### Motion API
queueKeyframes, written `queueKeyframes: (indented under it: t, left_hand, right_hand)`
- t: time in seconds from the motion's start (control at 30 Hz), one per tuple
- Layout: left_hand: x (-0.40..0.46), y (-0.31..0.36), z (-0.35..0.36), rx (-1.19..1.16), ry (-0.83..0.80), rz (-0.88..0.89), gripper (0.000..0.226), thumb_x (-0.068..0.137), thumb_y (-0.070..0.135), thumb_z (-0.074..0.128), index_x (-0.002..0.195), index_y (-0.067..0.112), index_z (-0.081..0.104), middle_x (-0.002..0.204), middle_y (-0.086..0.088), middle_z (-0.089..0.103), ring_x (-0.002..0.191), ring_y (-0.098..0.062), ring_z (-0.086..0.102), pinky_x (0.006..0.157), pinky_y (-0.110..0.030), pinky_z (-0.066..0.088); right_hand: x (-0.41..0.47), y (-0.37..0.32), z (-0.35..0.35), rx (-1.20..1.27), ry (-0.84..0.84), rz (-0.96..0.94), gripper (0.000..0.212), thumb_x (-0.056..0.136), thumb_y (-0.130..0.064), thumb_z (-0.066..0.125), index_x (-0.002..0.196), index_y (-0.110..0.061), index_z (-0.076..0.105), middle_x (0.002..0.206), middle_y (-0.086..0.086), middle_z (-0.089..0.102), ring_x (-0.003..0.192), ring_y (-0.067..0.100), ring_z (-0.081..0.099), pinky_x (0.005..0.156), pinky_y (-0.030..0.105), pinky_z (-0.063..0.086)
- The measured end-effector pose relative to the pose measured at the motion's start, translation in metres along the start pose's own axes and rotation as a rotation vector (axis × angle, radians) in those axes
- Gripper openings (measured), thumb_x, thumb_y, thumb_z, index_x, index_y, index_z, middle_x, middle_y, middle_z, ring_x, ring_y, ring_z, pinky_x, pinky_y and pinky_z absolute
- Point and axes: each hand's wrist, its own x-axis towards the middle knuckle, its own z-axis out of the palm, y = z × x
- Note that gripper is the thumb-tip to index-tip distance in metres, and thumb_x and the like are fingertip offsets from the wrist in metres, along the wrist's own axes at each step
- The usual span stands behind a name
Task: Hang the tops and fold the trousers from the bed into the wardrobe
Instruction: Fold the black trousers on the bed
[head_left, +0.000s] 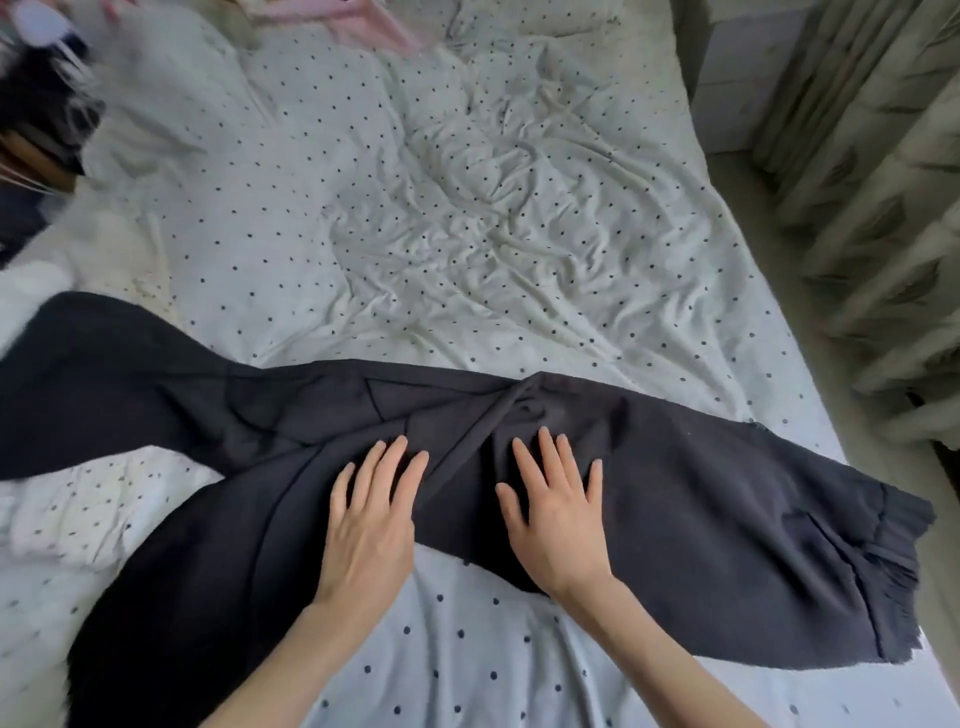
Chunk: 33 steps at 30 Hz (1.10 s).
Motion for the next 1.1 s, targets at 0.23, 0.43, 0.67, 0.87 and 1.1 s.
queueKeyframes:
  t: [0.23,0.43,0.67,0.87,1.1]
  left_hand:
    - [-0.069,-0.049,-0.013,0.028,-0.1,-0.205,0.087,0.045,-0.015,0.073,0.125,0.013,0.051,0.128,-0.017,0.054,0.114,-0.033,0.057,0.083,-0.044,0.054]
    - [-0.125,-0.115,-0.054,-0.051,-0.347,-0.465,0.05,0.083,0.006,0.059,0.129,0.023,0.047,0.115,0.0,0.056,0.096,-0.021,0.061,0.069,-0.03,0.048]
    - [-0.121,-0.216,-0.117,-0.071,-0.419,-0.532,0.021,0.096,0.024,0.044,0.109,0.028,0.059,0.108,0.001,0.065,0.096,-0.023,0.061,0.075,-0.03,0.048]
    - [-0.027,-0.297,-0.161,-0.072,-0.318,-0.283,0.025,0.096,0.017,0.036,0.111,0.022,0.055,0.114,0.002,0.055,0.101,-0.024,0.056,0.079,-0.032,0.043]
    - [0.046,-0.36,-0.156,0.017,-0.707,-0.233,0.014,0.08,0.006,0.044,0.07,0.014,0.046,0.073,0.0,0.045,0.068,-0.019,0.045,0.059,-0.028,0.034]
  right_hand:
    - [-0.019,-0.055,0.006,-0.096,0.101,-0.286,0.083,0.057,-0.017,0.085,0.131,-0.014,0.048,0.138,0.019,0.048,0.126,0.038,0.047,0.098,0.063,0.034]
    - [-0.029,-0.125,0.027,-0.262,0.016,-0.556,0.062,0.052,-0.018,0.086,0.111,-0.024,0.067,0.134,0.014,0.053,0.13,0.032,0.042,0.104,0.066,0.026]
    - [-0.02,-0.203,0.018,-0.255,0.0,-0.564,0.023,0.048,-0.015,0.086,0.065,-0.023,0.073,0.095,0.003,0.07,0.093,0.024,0.068,0.087,0.061,0.046]
    - [0.039,-0.255,0.005,-0.132,0.198,-0.338,0.007,0.077,-0.009,0.062,0.072,-0.012,0.067,0.065,0.002,0.062,0.063,0.028,0.062,0.069,0.037,0.046]
    - [0.1,-0.267,-0.004,-0.214,0.166,-0.015,0.028,0.089,-0.006,0.045,0.105,-0.014,0.067,0.1,0.005,0.067,0.094,0.029,0.059,0.081,0.035,0.035]
